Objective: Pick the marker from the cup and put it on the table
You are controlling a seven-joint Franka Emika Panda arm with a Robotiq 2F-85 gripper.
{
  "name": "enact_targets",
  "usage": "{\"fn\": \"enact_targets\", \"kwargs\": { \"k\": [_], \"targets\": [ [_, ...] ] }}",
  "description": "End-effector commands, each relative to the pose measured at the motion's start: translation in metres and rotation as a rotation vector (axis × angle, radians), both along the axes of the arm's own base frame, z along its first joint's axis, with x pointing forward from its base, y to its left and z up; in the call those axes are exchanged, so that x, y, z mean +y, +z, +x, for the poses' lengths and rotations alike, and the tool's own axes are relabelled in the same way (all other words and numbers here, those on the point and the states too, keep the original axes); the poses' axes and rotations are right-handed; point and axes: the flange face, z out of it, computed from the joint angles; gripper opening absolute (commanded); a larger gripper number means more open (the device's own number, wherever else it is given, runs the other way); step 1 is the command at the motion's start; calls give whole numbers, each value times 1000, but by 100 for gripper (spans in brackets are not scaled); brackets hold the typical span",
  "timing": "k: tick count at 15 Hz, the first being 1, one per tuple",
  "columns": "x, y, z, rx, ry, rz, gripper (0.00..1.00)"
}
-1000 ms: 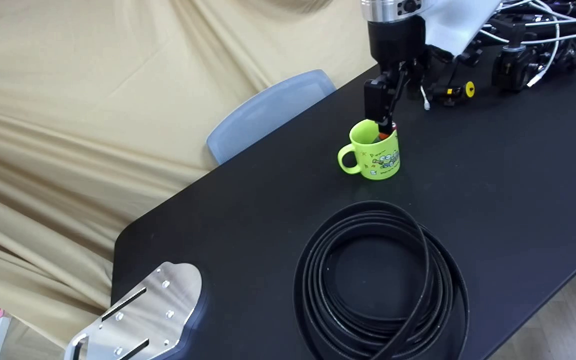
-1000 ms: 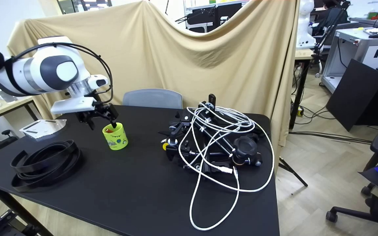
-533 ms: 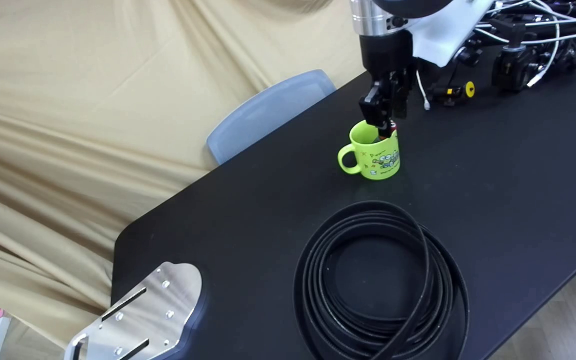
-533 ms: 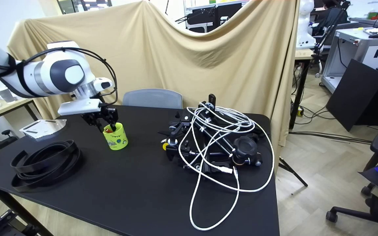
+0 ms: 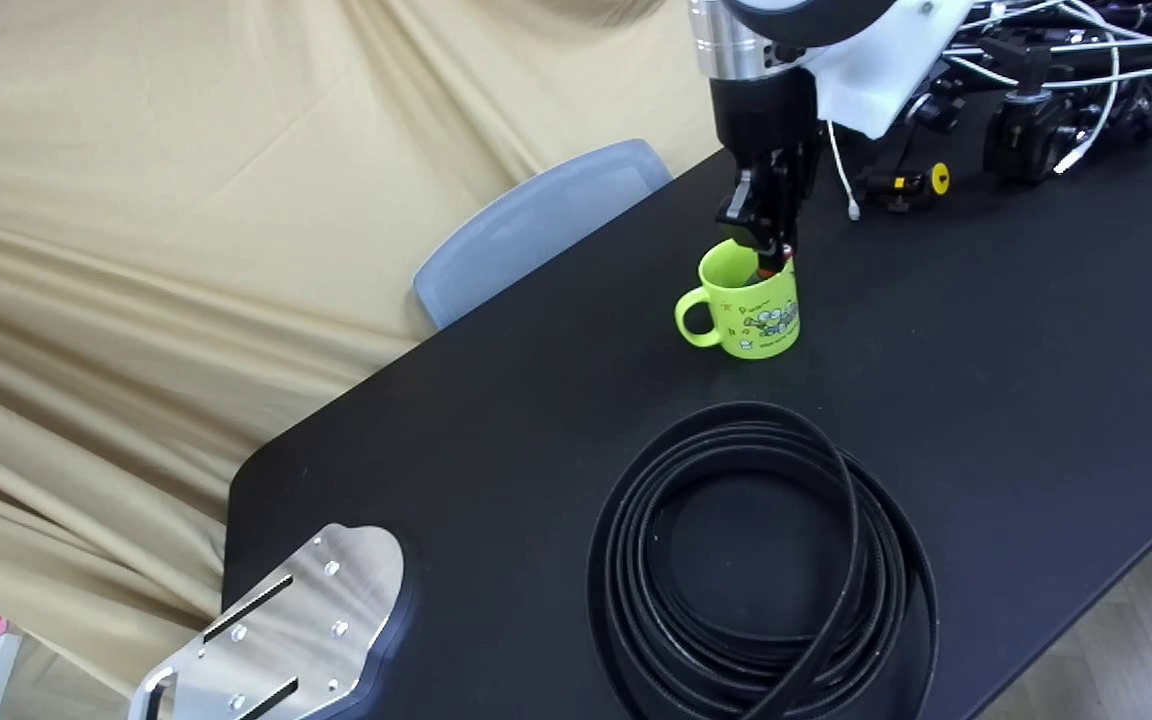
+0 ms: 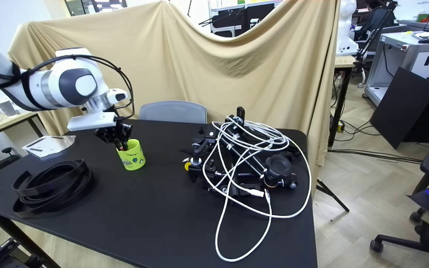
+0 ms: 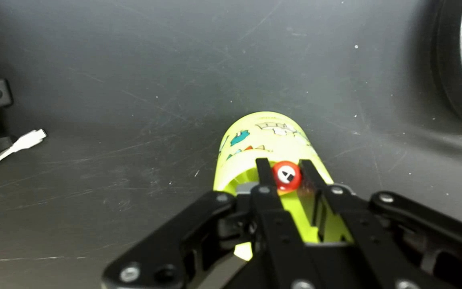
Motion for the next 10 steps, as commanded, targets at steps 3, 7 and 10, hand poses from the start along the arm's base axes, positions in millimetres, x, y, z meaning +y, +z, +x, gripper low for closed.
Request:
{"fn": "enact_targets", "kwargs": {
  "k": [3, 7, 10],
  "targets": [
    [7, 33, -15, 47, -22, -6, 5],
    [5, 72, -33, 50, -57, -41, 5],
    [0, 106, -46, -8, -99, -49, 5]
  ]
}}
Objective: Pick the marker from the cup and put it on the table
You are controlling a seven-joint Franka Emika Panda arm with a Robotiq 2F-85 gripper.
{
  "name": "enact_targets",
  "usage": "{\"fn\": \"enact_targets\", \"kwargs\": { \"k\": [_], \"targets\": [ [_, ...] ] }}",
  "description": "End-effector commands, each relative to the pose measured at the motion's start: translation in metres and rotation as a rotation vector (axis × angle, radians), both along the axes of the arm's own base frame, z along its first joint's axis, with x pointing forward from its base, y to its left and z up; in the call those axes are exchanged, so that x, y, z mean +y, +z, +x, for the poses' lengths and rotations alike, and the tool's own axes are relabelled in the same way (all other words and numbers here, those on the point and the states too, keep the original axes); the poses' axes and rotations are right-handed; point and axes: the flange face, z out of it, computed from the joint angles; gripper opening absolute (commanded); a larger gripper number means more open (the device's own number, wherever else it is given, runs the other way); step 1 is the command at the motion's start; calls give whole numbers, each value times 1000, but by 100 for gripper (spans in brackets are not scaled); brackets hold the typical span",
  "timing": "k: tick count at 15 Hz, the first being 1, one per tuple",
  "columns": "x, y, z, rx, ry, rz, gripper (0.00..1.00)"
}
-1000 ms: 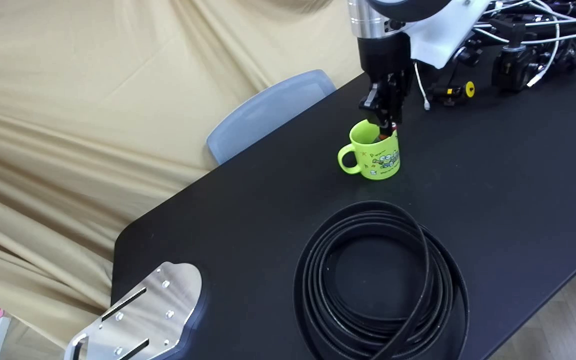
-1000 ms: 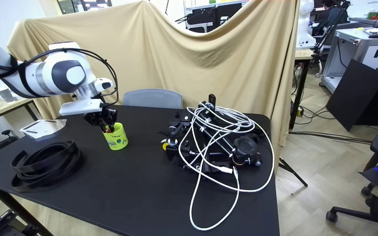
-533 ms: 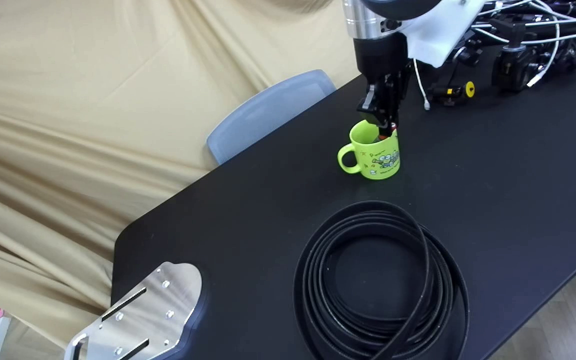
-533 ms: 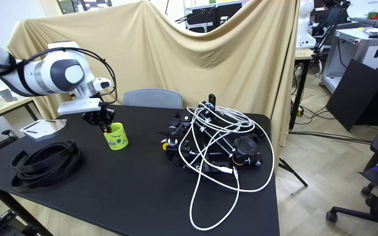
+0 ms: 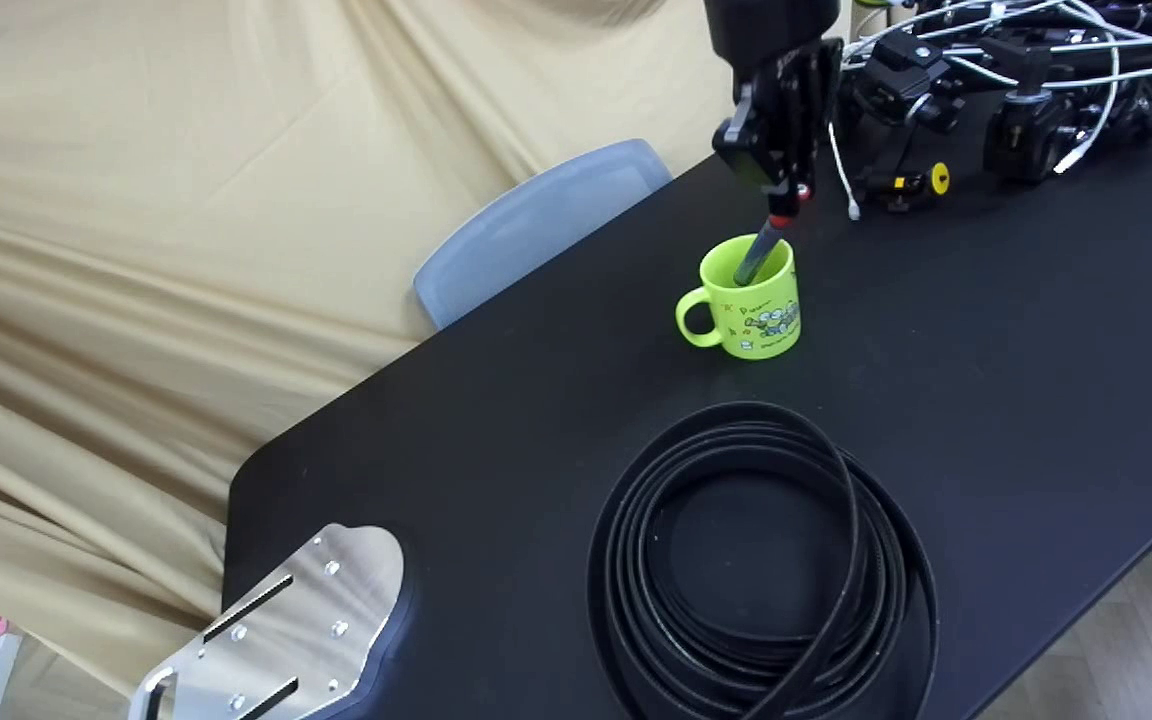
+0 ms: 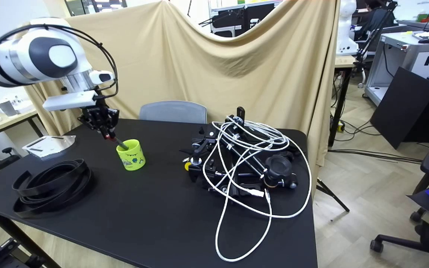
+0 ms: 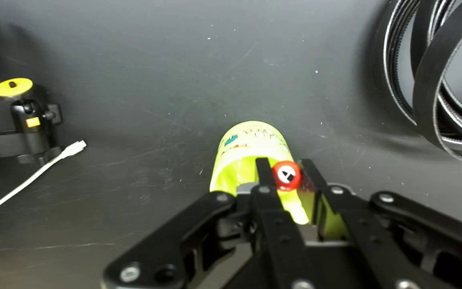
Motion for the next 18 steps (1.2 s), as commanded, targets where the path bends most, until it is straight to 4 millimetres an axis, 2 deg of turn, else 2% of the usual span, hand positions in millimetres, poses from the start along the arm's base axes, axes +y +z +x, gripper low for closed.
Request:
{"fn": "enact_targets", "kwargs": {
  "k": [1, 5, 9, 13, 18],
  "targets": [
    [-9, 45, -27, -76, -79, -18, 5],
    [-33, 76, -39, -163, -156, -5, 5],
    [-73, 84, -42, -228, -234, 42, 5],
    [-117, 68, -33, -262, -307, 88, 5],
    [-144, 32, -20, -240, -308, 112, 5]
  ]
}}
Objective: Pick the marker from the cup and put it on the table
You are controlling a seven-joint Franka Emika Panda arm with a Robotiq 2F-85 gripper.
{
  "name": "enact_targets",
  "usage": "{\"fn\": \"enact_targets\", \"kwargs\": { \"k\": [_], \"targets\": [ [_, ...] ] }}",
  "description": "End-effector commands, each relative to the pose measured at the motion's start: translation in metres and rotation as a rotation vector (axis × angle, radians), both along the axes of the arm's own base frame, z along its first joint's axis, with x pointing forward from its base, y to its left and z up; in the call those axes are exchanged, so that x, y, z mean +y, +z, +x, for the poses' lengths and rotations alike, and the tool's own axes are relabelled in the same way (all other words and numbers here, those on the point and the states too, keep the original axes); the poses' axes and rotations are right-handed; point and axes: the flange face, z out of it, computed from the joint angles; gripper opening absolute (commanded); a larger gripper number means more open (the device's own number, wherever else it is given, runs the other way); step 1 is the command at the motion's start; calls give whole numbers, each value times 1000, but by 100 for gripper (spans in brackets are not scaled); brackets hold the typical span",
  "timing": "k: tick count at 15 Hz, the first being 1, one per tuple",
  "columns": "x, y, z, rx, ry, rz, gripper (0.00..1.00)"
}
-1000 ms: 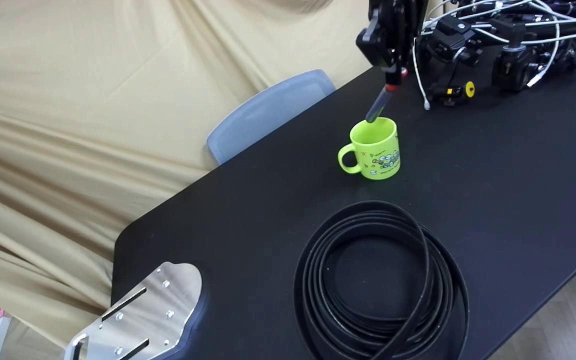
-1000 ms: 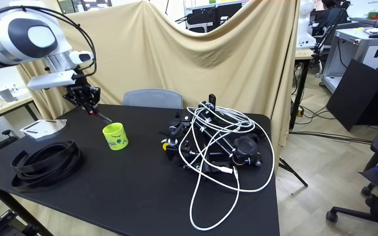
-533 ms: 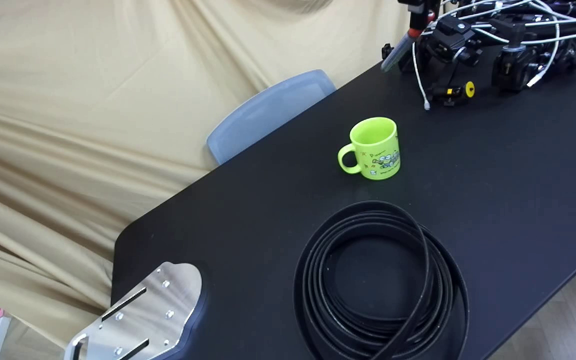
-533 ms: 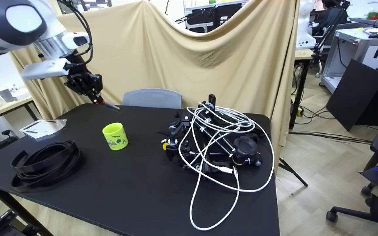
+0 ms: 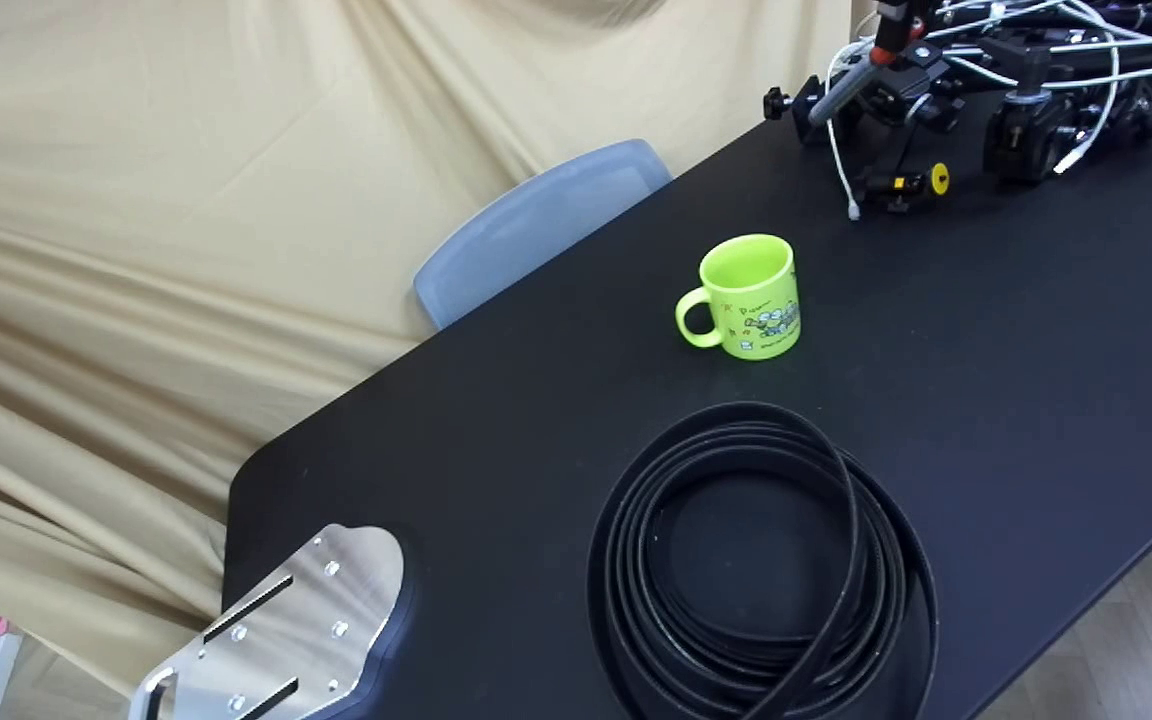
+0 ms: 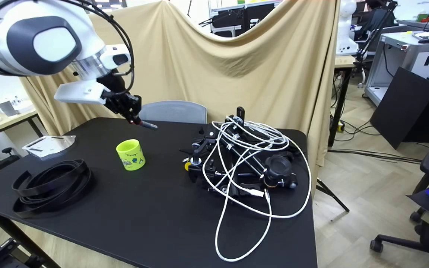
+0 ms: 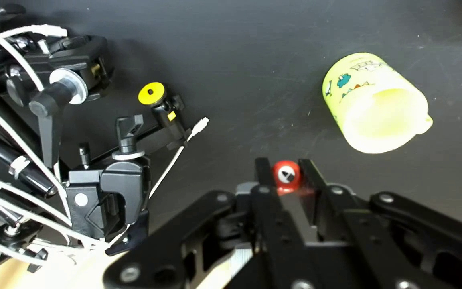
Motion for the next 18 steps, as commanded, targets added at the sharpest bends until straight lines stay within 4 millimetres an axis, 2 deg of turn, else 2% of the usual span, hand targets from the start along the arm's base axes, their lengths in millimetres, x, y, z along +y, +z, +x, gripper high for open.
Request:
{"fn": "enact_targets", "kwargs": {
  "k": [1, 6, 12, 15, 18],
  "targets": [
    [-12, -26, 10, 18, 15, 18, 5],
    [-19, -73, 19, 78, 94, -16, 5],
    [-14, -120, 18, 88, 281, -108, 5],
    [-9, -135, 20, 48, 332, -152, 5],
    [-6, -141, 25, -41, 347, -180, 5]
  ]
}}
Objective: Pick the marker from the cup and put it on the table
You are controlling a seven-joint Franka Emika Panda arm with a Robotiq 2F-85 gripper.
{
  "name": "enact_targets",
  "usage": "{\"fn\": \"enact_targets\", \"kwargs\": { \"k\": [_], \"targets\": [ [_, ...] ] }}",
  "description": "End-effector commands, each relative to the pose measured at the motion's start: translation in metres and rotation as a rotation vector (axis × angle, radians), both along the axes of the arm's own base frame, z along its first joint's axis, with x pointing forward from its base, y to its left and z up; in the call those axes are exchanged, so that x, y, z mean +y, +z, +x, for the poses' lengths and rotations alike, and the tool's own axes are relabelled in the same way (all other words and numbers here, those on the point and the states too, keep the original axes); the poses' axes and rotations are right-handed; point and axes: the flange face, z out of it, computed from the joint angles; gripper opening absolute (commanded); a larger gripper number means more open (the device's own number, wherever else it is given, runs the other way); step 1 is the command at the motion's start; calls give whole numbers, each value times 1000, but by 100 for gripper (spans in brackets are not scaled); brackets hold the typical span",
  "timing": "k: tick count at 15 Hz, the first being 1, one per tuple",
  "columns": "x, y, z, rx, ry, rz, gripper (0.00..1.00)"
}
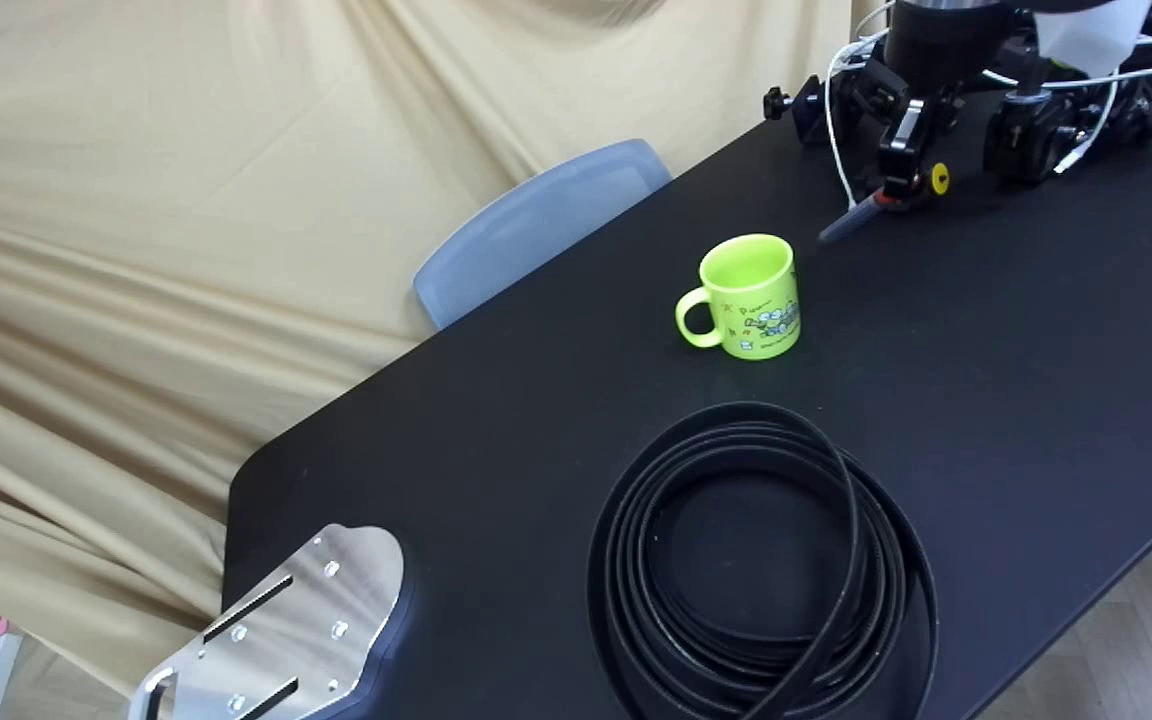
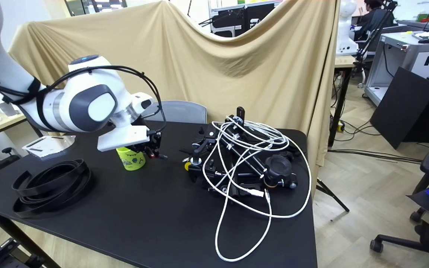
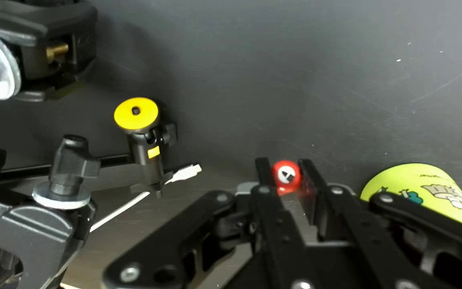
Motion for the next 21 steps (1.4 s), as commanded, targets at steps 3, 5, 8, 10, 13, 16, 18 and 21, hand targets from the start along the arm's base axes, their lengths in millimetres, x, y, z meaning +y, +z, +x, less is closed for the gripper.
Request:
{"fn": "enact_targets", "kwargs": {
  "k": [3, 5, 8, 10, 13, 16, 18, 21],
  "targets": [
    [2, -16, 8, -113, -5, 6, 5],
    [6, -25, 6, -115, -26, 28, 5],
    [20, -37, 3, -110, -66, 72, 5],
    [28, -41, 1, -104, -78, 92, 25],
    [35, -41, -3, -75, -119, 113, 51],
    [40, -38, -7, -34, -190, 138, 70],
    [38, -34, -8, -4, -239, 139, 84],
    [36, -24, -8, 15, -291, 143, 99]
  ]
}}
